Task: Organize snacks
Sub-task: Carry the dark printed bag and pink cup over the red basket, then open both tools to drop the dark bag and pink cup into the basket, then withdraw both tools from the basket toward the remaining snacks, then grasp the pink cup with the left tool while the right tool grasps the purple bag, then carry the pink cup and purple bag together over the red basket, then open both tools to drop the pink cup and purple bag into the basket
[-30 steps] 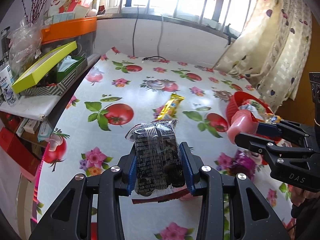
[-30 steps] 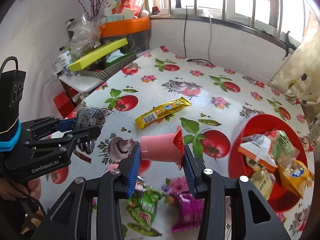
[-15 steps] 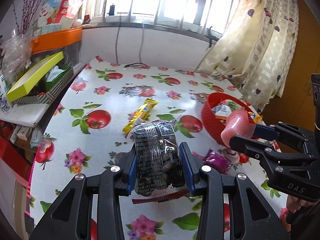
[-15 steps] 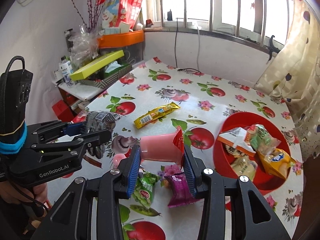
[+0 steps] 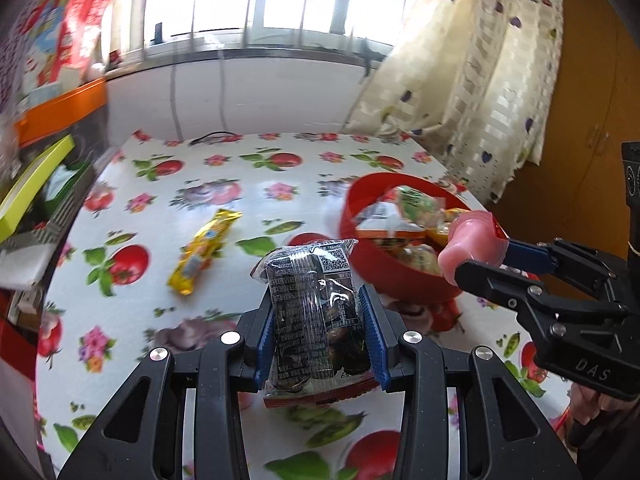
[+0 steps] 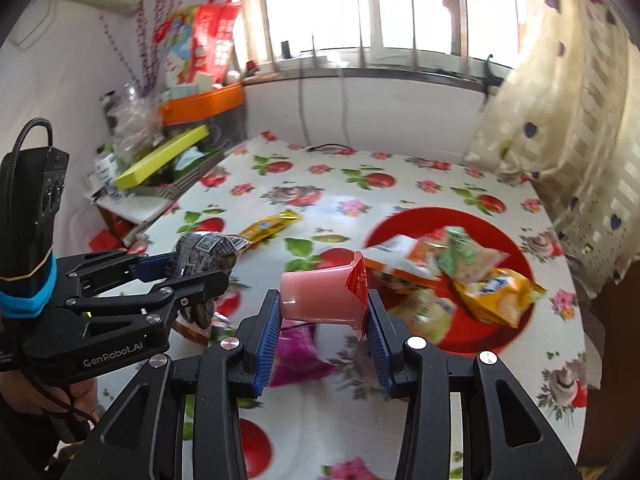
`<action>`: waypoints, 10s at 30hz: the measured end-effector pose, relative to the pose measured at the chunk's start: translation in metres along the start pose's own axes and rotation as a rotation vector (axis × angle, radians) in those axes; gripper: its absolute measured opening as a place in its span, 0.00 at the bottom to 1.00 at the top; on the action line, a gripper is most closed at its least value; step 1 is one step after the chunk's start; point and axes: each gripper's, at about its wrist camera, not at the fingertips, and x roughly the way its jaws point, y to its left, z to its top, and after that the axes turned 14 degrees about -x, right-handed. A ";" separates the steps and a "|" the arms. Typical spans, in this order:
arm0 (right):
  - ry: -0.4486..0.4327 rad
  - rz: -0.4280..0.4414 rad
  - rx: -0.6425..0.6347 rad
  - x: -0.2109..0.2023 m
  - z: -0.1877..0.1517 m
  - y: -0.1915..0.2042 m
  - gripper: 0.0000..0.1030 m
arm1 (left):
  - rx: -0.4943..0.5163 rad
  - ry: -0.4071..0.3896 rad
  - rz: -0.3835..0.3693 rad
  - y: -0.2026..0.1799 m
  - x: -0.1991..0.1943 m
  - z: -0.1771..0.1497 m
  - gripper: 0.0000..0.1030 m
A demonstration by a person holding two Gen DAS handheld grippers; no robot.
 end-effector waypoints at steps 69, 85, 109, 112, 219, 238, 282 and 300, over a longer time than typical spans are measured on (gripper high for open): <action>0.044 -0.103 0.168 0.007 -0.042 -0.102 0.52 | 0.121 0.057 -0.115 -0.069 0.072 0.027 0.57; 0.058 -0.084 0.116 0.027 -0.026 -0.058 0.52 | 0.000 0.092 -0.060 0.006 0.028 -0.010 0.57; 0.058 -0.134 0.097 0.019 -0.019 -0.061 0.51 | -0.078 0.062 -0.005 0.070 0.004 -0.022 0.57; 0.054 -0.081 0.059 0.014 -0.021 -0.035 0.51 | -0.084 0.073 -0.003 0.073 -0.002 -0.031 0.57; 0.126 0.105 -0.032 0.069 -0.026 0.034 0.28 | -0.058 0.053 0.077 0.104 0.027 -0.034 0.28; 0.006 0.028 0.008 0.024 -0.008 -0.002 0.28 | 0.047 -0.013 -0.024 0.024 0.015 0.005 0.28; 0.078 -0.119 0.140 0.072 -0.009 -0.148 0.28 | 0.123 0.204 -0.189 -0.088 0.173 0.061 0.29; 0.105 -0.119 0.141 0.080 -0.007 -0.148 0.34 | 0.157 0.173 -0.189 -0.084 0.157 0.050 0.63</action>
